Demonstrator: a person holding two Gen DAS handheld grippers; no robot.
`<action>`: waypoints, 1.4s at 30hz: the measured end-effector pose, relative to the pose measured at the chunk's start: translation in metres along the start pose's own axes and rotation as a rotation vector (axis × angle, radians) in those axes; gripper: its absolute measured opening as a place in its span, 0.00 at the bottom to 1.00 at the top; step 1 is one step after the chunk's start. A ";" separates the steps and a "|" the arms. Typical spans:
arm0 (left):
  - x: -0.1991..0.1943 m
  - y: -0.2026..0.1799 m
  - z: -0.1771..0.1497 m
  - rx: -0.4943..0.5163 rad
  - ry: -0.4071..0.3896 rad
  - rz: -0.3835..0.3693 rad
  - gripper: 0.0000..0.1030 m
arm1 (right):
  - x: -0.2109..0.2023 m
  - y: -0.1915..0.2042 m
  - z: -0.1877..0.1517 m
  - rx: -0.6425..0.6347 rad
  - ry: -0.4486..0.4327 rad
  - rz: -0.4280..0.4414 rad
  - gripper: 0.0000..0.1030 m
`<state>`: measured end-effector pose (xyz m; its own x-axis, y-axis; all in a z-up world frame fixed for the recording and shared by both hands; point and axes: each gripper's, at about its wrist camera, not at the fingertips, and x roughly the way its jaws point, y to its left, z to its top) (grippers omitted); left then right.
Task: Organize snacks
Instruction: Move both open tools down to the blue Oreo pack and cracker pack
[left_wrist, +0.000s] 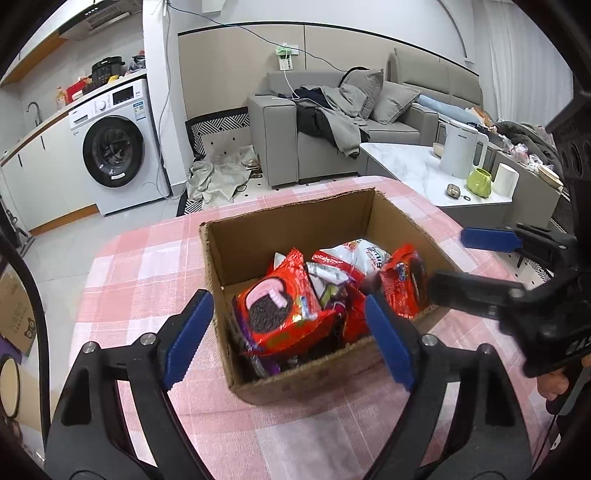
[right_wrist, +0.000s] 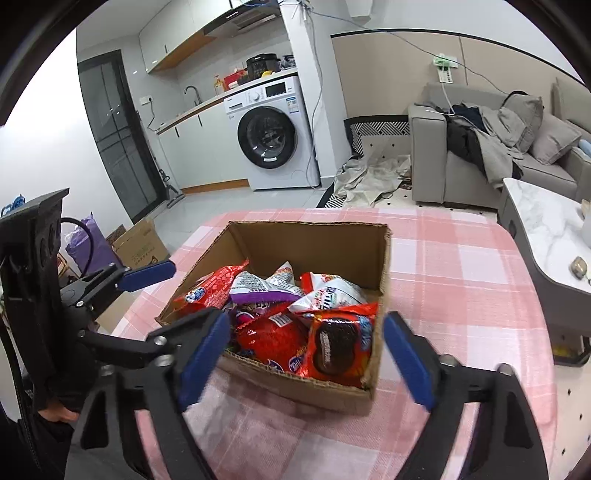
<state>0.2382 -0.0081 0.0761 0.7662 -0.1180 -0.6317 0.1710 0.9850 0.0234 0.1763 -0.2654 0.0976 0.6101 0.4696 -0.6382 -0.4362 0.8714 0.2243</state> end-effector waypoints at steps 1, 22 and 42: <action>-0.005 0.001 -0.002 -0.002 -0.004 0.005 0.85 | -0.003 -0.002 -0.002 0.011 -0.004 -0.001 0.98; -0.095 -0.001 -0.090 -0.044 -0.016 0.010 0.99 | -0.051 -0.001 -0.082 0.059 0.051 0.001 1.00; -0.127 0.006 -0.163 -0.100 0.040 0.016 0.99 | -0.066 0.026 -0.162 0.032 0.150 0.000 1.00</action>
<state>0.0416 0.0331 0.0302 0.7429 -0.0994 -0.6620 0.0953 0.9945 -0.0423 0.0175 -0.2964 0.0267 0.5034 0.4450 -0.7406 -0.4130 0.8769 0.2460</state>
